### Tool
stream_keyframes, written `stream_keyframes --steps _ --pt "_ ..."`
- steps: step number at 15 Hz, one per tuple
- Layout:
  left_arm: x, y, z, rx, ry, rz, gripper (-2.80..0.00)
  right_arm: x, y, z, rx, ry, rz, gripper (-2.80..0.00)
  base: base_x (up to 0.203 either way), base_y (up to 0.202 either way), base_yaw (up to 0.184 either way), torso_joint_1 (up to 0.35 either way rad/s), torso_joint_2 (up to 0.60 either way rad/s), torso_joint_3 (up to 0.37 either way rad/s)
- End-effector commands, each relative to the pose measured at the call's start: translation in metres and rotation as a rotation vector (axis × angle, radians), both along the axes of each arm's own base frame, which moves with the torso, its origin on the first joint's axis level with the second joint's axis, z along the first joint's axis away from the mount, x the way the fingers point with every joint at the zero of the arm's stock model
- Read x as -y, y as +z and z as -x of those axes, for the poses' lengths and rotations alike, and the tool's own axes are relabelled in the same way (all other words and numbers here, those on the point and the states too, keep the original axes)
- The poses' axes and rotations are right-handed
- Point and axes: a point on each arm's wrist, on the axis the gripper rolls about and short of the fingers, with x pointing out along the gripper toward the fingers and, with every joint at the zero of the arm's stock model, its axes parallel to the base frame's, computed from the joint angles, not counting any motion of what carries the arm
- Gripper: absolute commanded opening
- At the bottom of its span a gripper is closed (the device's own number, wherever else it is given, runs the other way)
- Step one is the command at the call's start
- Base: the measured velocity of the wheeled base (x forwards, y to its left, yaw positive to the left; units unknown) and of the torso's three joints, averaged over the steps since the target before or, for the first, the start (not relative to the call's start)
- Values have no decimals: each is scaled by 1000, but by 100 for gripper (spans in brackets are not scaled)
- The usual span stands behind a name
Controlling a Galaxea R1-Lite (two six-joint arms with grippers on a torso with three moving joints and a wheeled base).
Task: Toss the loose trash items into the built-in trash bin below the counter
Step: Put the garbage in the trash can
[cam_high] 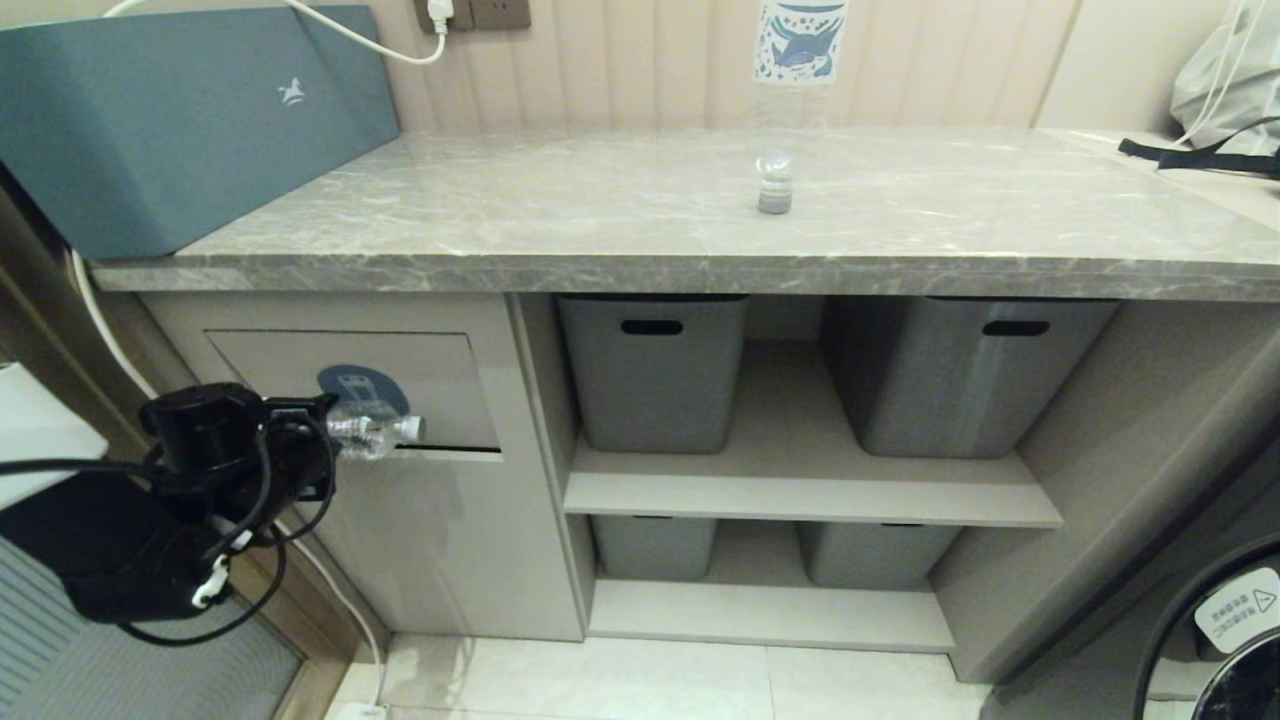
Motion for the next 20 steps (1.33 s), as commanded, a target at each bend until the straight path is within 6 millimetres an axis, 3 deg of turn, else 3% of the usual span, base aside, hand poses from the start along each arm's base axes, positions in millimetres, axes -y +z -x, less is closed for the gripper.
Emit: stream_keyframes --steps 1,8,13,20 --pt "1 -11 -11 -9 -3 7 -280 0 0 0 0 0 0 -280 0 0 0 0 0 0" --pt "-2 -13 -49 12 1 9 -280 0 0 0 0 0 -1 -280 0 0 0 0 0 0" --pt "-4 -2 -67 -41 16 61 -280 0 0 0 0 0 0 -280 0 0 0 0 0 0" --pt "-5 1 -75 -53 46 110 -280 0 0 0 1 0 -1 -280 0 0 0 0 0 0"
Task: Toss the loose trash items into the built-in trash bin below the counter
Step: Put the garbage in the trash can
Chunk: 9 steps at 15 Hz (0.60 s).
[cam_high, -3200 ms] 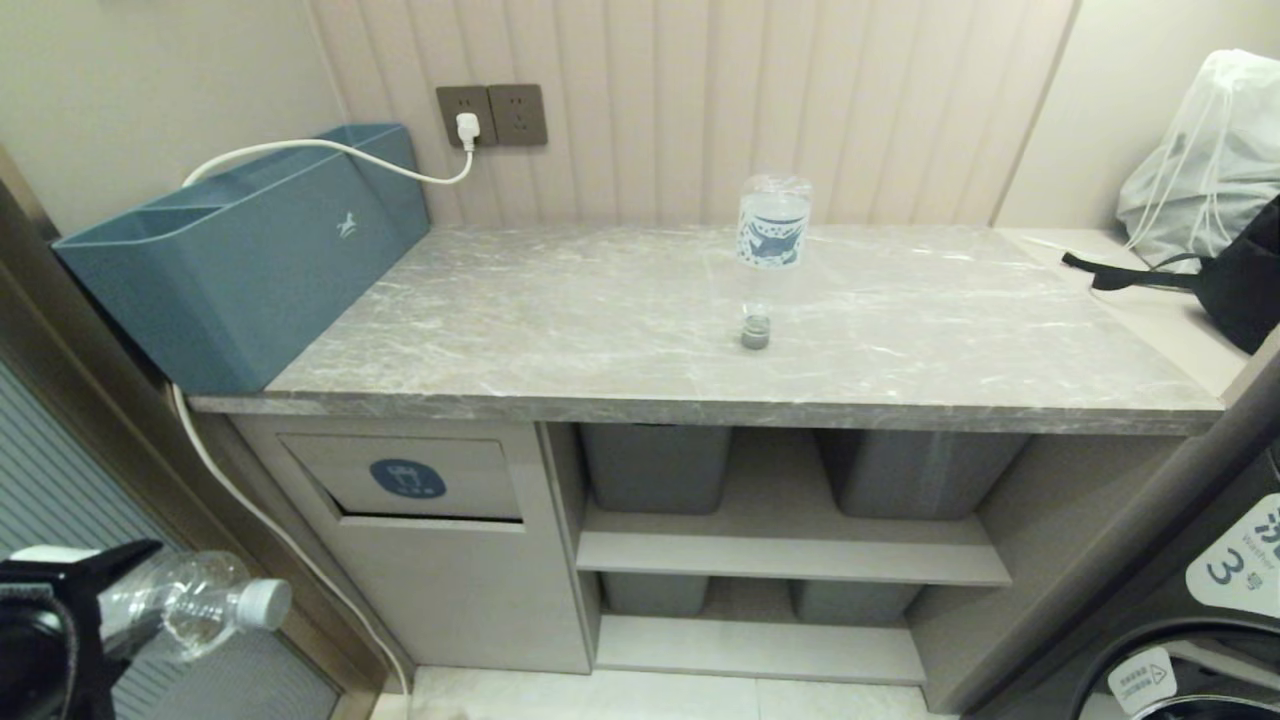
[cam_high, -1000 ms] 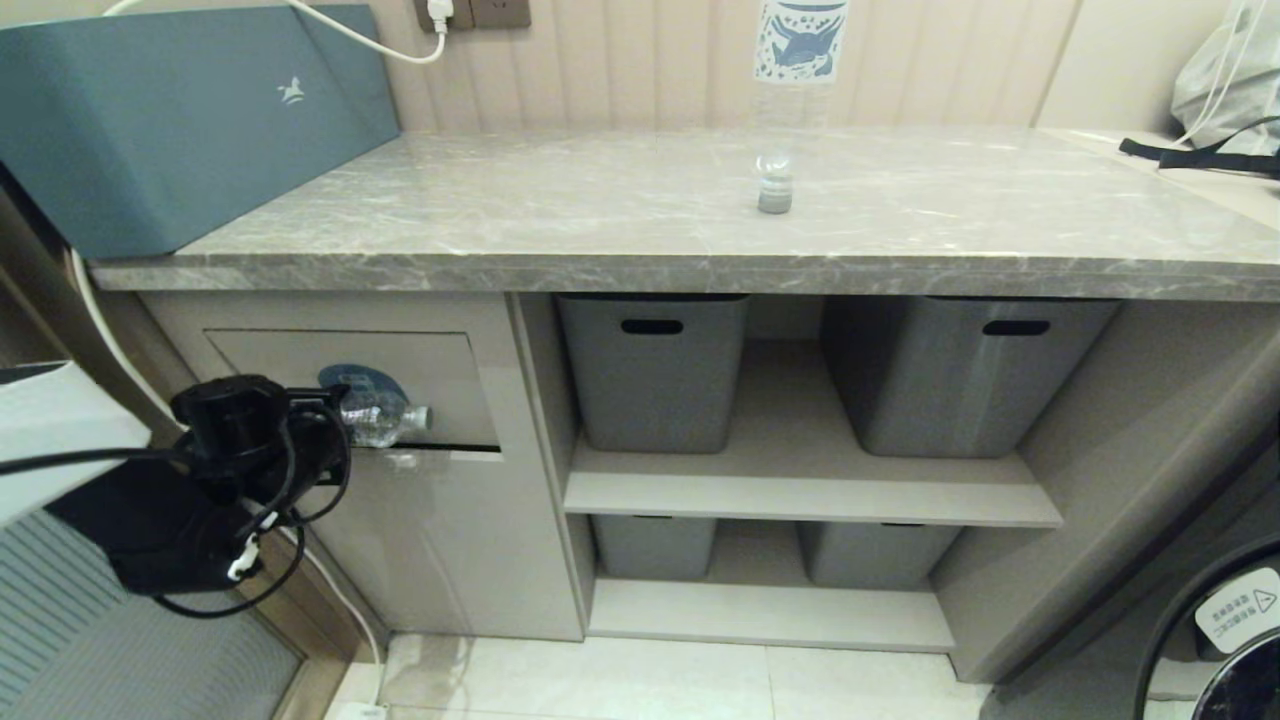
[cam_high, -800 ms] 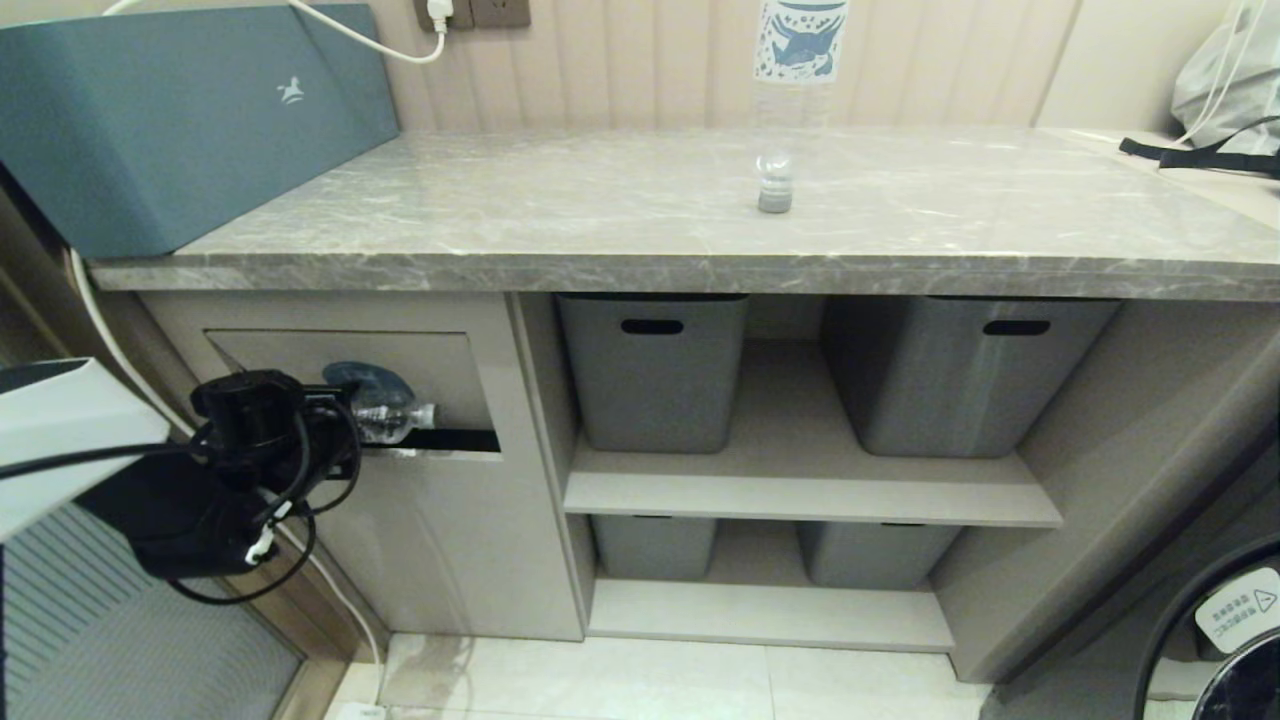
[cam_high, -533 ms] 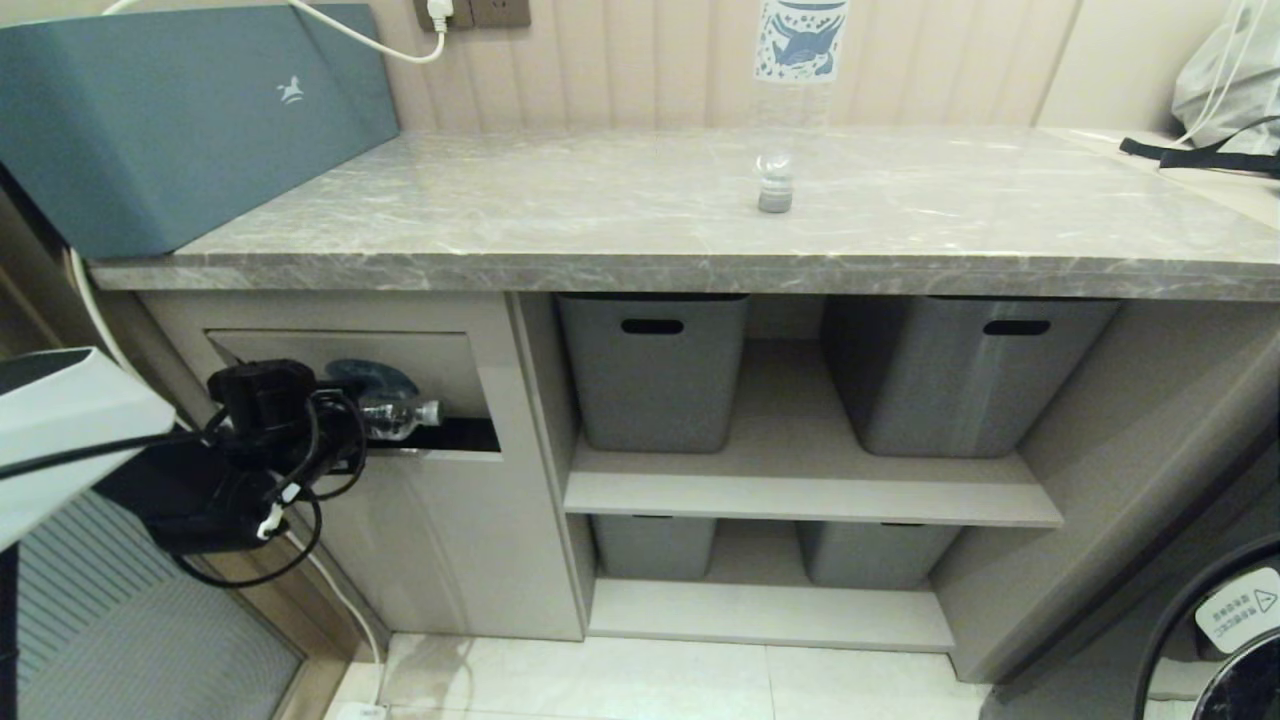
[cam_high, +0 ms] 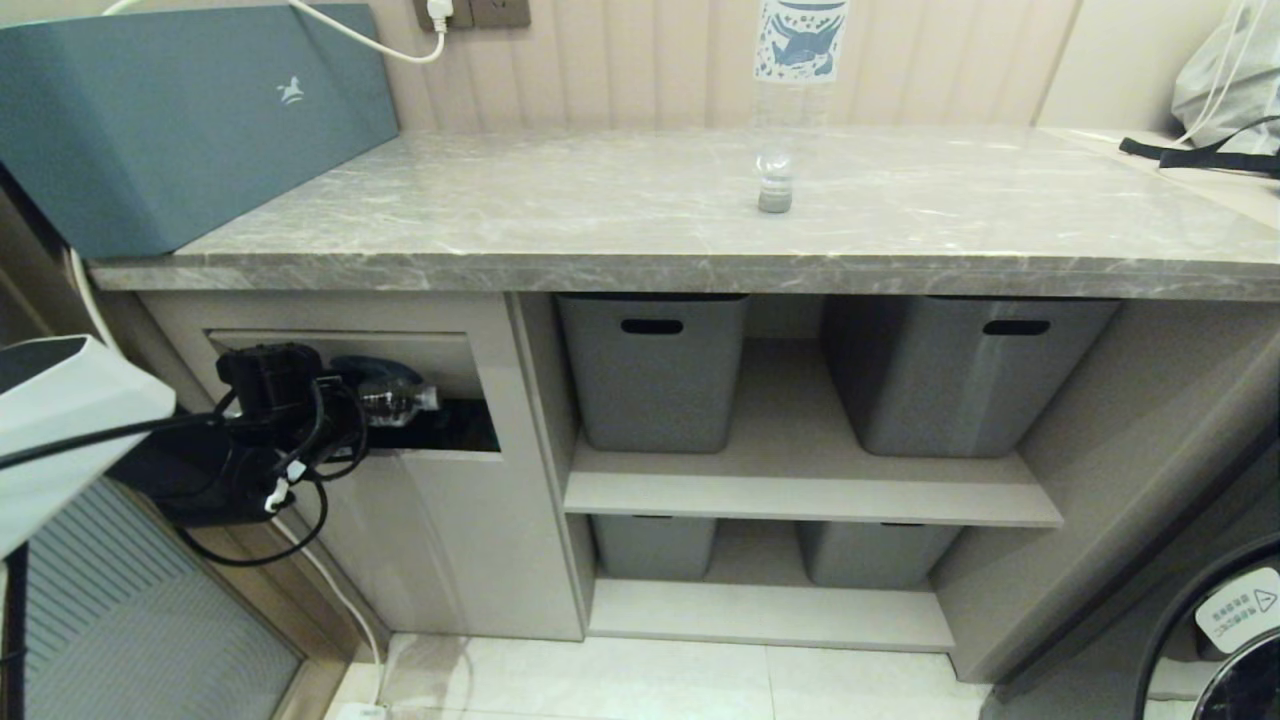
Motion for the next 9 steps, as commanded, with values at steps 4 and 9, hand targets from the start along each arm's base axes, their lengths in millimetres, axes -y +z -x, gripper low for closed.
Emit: stream_keyframes --steps 4,9 --pt "0 -5 -7 4 4 1 0 0 0 0 1 0 0 -280 0 0 0 0 0 0" --pt "0 -1 -12 -4 -7 -14 0 0 0 0 0 0 0 -280 0 0 0 0 0 0"
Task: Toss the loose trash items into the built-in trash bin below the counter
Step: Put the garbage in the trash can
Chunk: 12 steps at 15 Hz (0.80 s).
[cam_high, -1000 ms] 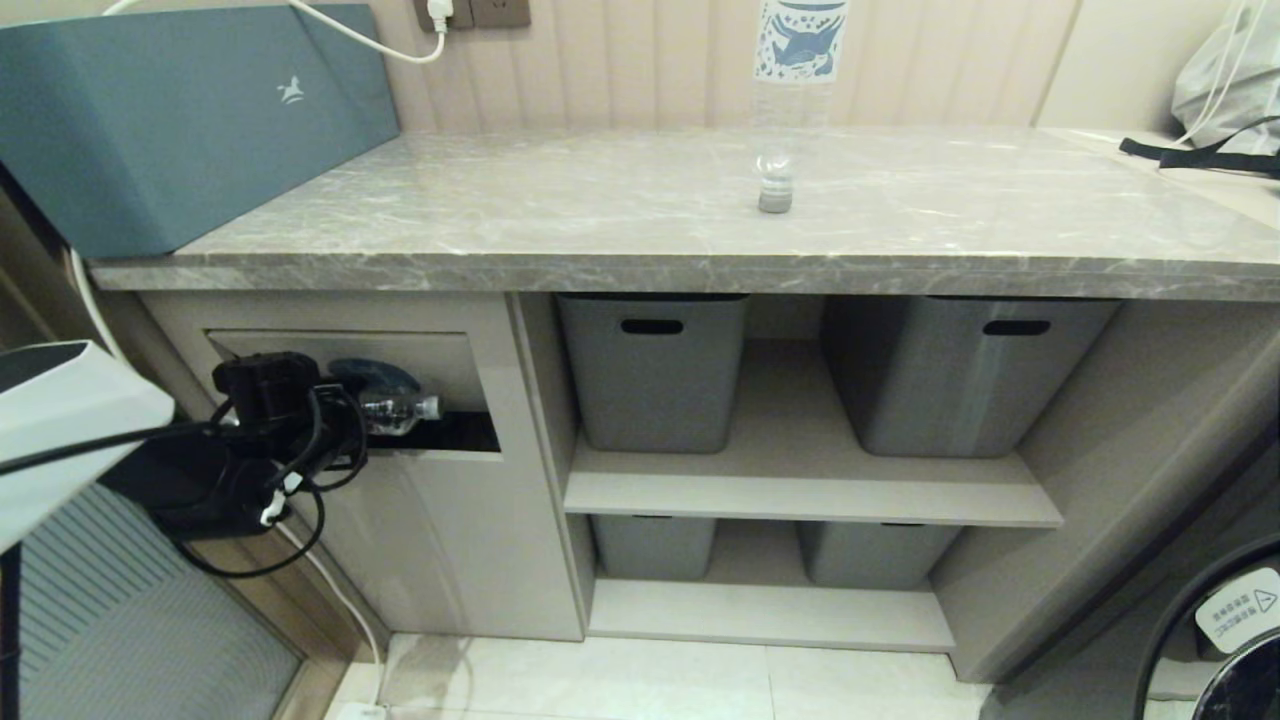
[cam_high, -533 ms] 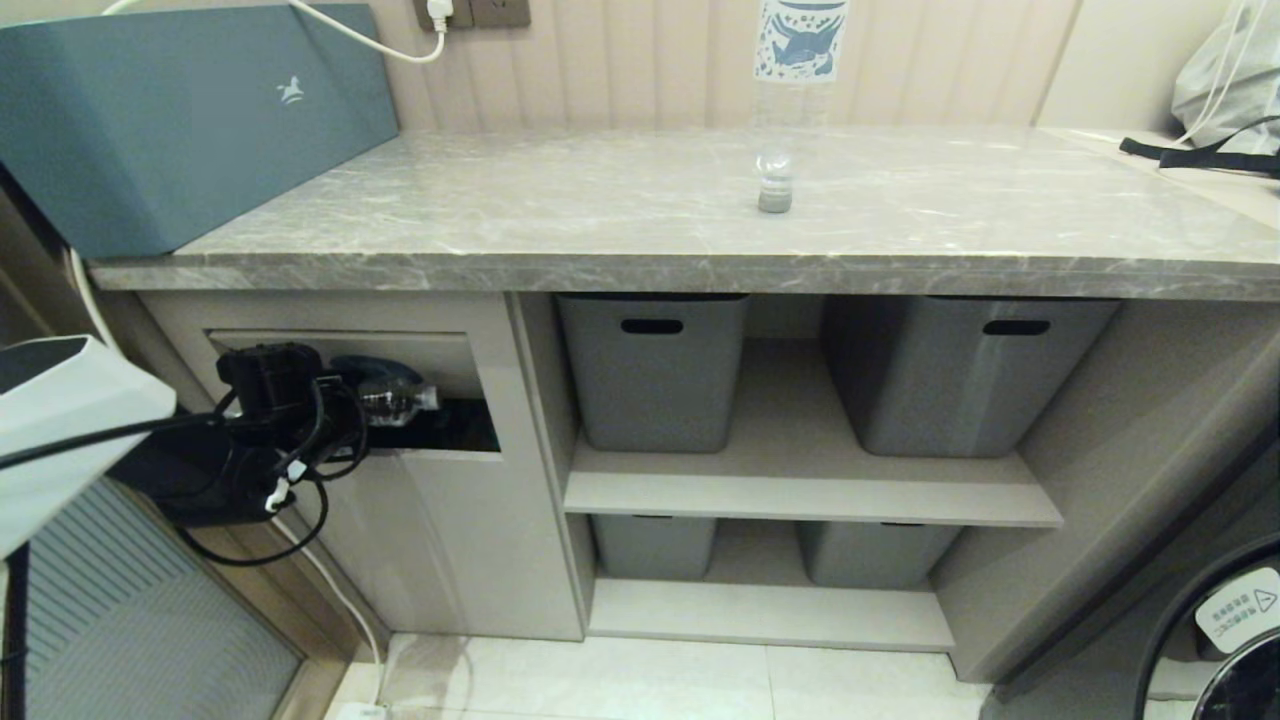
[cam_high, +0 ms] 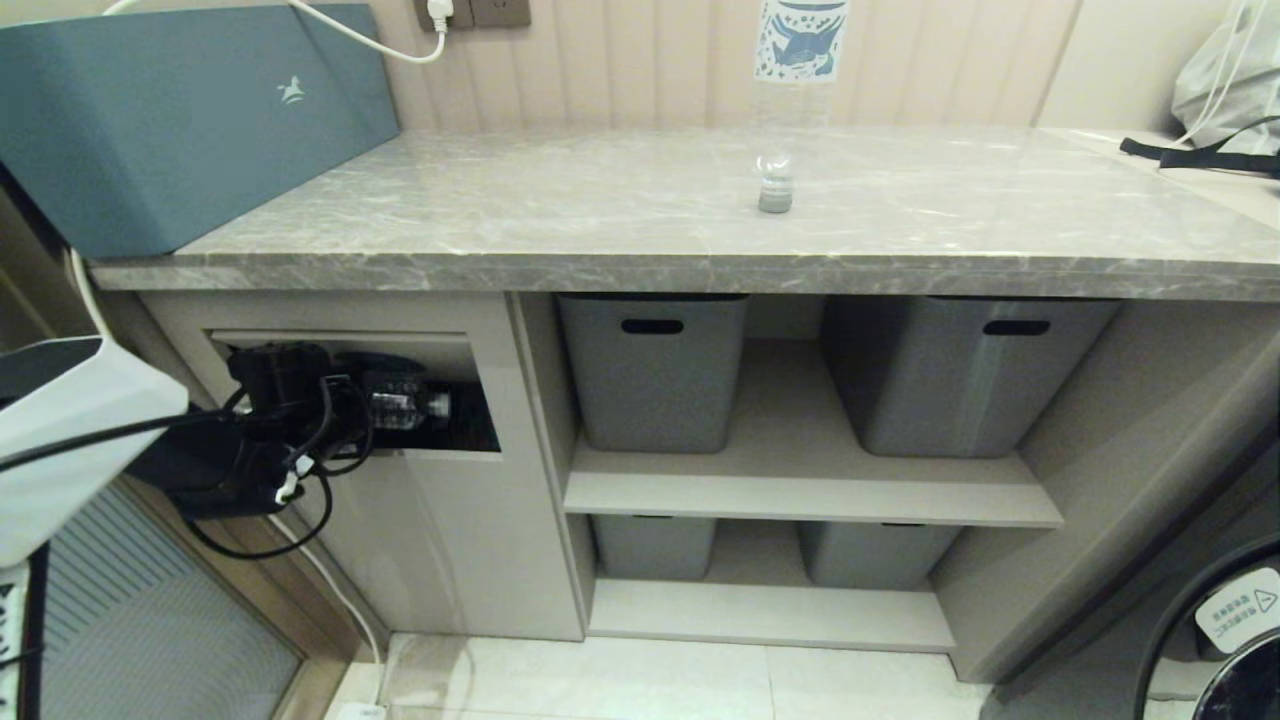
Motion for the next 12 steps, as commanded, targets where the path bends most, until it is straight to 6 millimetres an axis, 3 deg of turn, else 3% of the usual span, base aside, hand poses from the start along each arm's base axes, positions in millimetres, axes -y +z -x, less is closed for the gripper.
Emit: stream_keyframes --steps 1,12 --pt "0 2 -2 1 3 9 0 0 0 0 0 0 0 -280 0 0 0 0 0 0" --pt "1 6 -5 -16 0 13 0 0 0 0 1 0 0 -280 0 0 0 0 0 0"
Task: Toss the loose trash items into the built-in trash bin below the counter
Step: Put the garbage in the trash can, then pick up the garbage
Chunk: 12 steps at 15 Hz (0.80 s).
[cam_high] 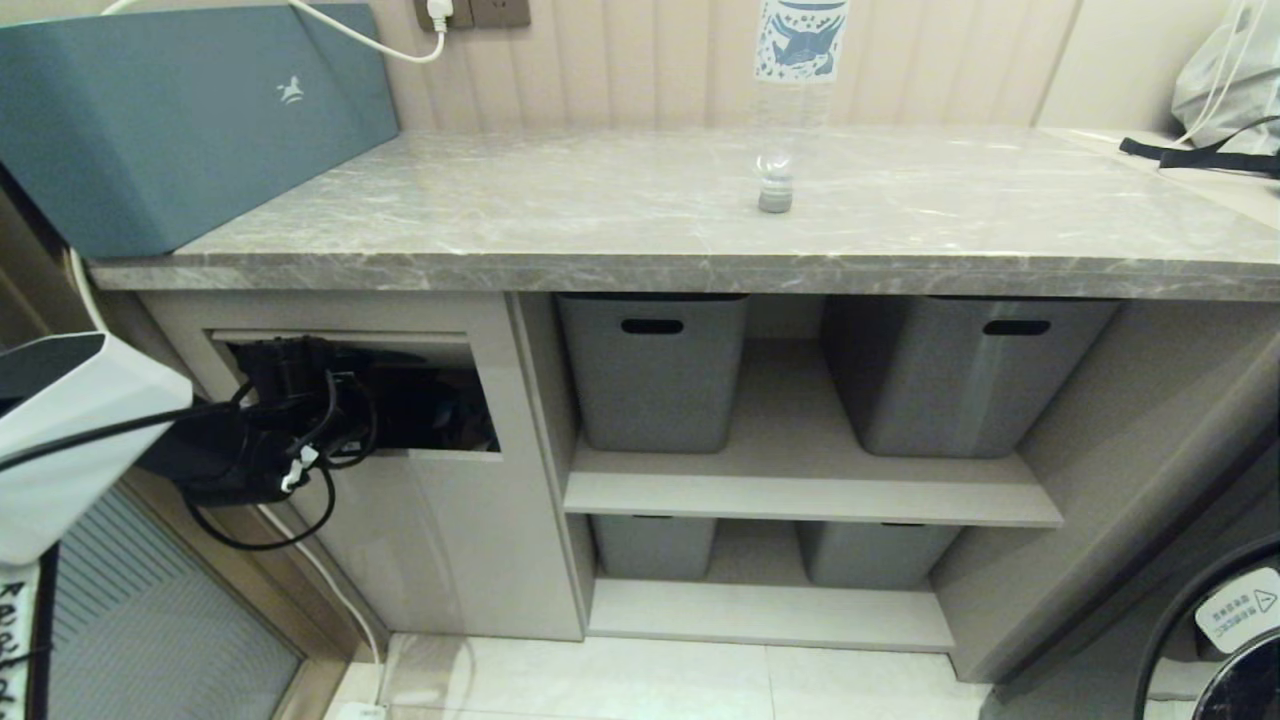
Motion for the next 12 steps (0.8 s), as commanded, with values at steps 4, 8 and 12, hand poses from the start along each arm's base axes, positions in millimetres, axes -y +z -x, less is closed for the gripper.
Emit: stream_keyframes --steps 4,8,12 --pt "1 27 56 -25 32 4 0 0 0 0 0 0 0 -280 0 0 0 0 0 0" --pt "1 63 141 -10 115 -36 -280 0 0 0 2 0 0 -280 0 0 0 0 0 0" --pt "4 119 224 115 87 -328 -280 0 0 0 1 0 0 -280 0 0 0 0 0 0"
